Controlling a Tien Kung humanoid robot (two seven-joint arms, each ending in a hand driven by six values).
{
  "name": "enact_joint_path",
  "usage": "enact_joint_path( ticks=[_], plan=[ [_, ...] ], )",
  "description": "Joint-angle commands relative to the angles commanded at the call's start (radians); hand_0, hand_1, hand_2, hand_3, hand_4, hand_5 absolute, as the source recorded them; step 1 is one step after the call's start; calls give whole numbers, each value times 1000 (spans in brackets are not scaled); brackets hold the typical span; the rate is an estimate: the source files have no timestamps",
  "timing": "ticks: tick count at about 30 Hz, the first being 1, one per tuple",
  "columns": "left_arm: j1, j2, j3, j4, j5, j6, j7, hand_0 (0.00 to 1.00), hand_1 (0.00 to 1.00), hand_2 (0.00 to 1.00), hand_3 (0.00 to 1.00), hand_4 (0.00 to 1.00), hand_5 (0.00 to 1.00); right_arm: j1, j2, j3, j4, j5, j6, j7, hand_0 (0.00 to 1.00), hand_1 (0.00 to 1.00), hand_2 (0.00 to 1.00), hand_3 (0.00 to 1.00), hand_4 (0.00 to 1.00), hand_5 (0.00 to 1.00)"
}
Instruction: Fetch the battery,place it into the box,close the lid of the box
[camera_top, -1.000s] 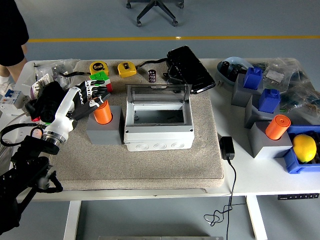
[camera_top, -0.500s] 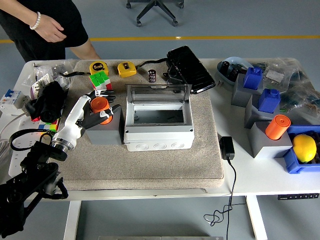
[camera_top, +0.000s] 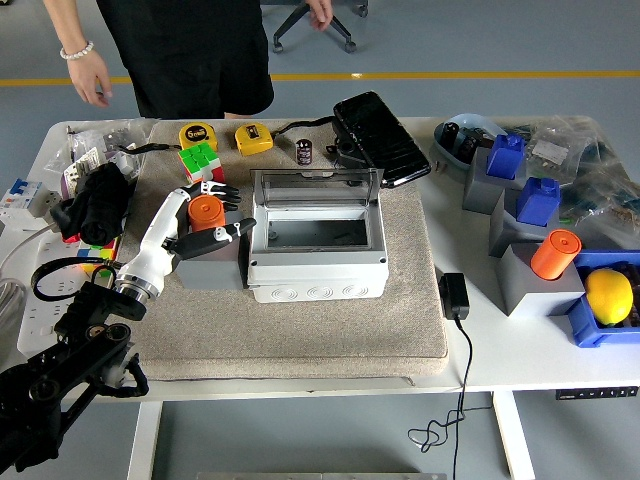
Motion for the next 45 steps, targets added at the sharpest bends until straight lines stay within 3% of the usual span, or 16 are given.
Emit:
enact_joint_path(
  ticks=[11,12,17,18,23,24,45],
  plan=[
    [-22,-14,-3,42,-54,4,2,581,480,520,521,998,79,0,-1,0,-2,1,0,0,718,679,683,652,998,586],
    [-23,-16,-3,45,-56,5,3,478,374,381,411,998,30,0,-1,0,-1,1,-1,0,718,679,684,652,998,586],
    [-23,-25,-4,54,-56,11,4,478,374,381,411,998,30,0,1,-1,0,0,-1,0,718,679,684,652,998,586],
    [-23,-26,-4,55,-60,11,4,222,241,264,242,998,37,0,1,0,1,0,-1,0,717,679,684,653,998,587],
    [-27,-29,1,52,-82,10,-2,222,241,264,242,998,37,0,0,-1,0,1,-2,2,717,679,684,653,998,587],
    [-28,-30,1,52,-84,10,-3,140,150,193,179,974,16,0,0,-1,0,1,-3,3,718,679,684,653,998,587],
    [-37,-39,-1,36,-103,15,-22,60,46,104,147,989,18,-1,2,-2,1,5,-18,27,713,677,681,652,998,585]
  ],
)
